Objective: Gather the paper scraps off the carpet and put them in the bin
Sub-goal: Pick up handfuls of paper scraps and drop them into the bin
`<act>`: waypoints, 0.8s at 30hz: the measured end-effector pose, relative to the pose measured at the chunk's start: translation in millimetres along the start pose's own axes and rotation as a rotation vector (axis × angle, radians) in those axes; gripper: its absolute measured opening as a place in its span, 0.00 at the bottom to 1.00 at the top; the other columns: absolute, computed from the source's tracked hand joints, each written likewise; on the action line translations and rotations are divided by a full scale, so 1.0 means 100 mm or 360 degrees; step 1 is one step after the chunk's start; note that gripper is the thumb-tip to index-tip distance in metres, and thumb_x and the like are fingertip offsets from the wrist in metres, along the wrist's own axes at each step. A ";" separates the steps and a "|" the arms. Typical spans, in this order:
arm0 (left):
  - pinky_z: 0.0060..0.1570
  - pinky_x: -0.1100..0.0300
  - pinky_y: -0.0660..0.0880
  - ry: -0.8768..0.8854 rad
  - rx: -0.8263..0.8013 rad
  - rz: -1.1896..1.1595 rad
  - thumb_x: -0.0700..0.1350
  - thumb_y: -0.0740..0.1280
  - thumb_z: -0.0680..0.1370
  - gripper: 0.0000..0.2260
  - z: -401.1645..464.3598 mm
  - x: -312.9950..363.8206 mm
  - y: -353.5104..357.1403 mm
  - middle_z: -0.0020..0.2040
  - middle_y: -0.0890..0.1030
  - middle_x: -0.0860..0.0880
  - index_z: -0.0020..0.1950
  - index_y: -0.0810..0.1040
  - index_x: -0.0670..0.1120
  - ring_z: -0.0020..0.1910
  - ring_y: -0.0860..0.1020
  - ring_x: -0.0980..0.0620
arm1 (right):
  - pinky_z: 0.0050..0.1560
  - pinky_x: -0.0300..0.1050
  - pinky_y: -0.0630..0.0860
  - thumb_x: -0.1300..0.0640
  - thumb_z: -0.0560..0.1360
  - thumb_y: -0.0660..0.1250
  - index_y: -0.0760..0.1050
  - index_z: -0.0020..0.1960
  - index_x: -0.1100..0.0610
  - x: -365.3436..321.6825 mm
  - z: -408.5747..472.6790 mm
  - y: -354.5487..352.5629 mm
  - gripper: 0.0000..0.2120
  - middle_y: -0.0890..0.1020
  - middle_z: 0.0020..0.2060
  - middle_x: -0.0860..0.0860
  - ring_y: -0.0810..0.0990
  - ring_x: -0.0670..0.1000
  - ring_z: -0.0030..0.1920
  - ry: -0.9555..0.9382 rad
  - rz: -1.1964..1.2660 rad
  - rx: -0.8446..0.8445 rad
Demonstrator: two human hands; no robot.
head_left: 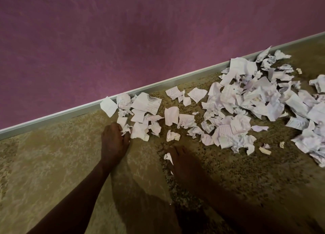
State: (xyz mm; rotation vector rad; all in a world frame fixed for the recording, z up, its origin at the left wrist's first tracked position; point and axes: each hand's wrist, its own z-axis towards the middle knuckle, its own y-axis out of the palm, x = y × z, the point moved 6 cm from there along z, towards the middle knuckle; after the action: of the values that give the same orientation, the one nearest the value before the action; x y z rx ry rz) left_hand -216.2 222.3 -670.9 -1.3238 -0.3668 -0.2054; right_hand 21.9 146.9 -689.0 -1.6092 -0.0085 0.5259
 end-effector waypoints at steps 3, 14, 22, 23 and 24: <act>0.38 0.51 0.71 0.0009 0.0020 0.0025 0.40 0.69 0.75 0.10 -0.04 0.02 0.02 0.40 0.78 0.42 0.52 0.70 0.43 0.37 0.76 0.41 | 0.26 0.40 0.72 0.47 0.70 0.69 0.76 0.50 0.55 0.05 -0.03 -0.02 0.14 0.80 0.40 0.51 0.80 0.50 0.33 -0.0025 0.0084 0.0104; 0.40 0.51 0.73 0.0192 0.0003 0.0293 0.53 0.56 0.77 0.20 -0.20 0.02 0.04 0.49 0.79 0.39 0.62 0.76 0.44 0.45 0.77 0.40 | 0.39 0.38 0.72 0.44 0.81 0.52 0.72 0.56 0.56 0.14 -0.11 -0.14 0.18 0.75 0.47 0.51 0.74 0.46 0.42 0.0047 0.0277 0.0165; 0.33 0.56 0.70 0.0102 0.0001 0.0287 0.57 0.58 0.80 0.15 -0.27 0.12 0.05 0.43 0.81 0.43 0.50 0.75 0.47 0.37 0.79 0.44 | 0.43 0.53 0.80 0.47 0.73 0.58 0.71 0.53 0.56 -0.20 -0.34 0.09 0.16 0.80 0.49 0.58 0.82 0.59 0.47 -0.0265 -0.0257 0.0297; 0.30 0.58 0.68 0.0095 0.0027 0.0259 0.55 0.59 0.80 0.13 -0.29 0.14 0.03 0.38 0.80 0.44 0.49 0.74 0.46 0.32 0.79 0.44 | 0.41 0.52 0.80 0.48 0.73 0.57 0.71 0.53 0.56 -0.24 -0.34 0.10 0.15 0.81 0.48 0.57 0.83 0.59 0.45 -0.0381 -0.0295 0.0273; 0.29 0.60 0.66 0.0067 0.0046 0.0229 0.54 0.61 0.80 0.11 -0.31 0.14 0.00 0.35 0.80 0.44 0.48 0.74 0.46 0.30 0.78 0.44 | 0.38 0.51 0.80 0.50 0.73 0.58 0.71 0.54 0.55 -0.26 -0.33 0.09 0.14 0.82 0.47 0.56 0.83 0.58 0.43 -0.0466 -0.0356 0.0288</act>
State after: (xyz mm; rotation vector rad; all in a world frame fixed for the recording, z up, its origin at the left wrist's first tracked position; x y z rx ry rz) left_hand -198.8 193.3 -672.2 -1.3096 -0.2370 -0.1066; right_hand 7.4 106.5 -688.4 -1.3242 -0.3473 0.5666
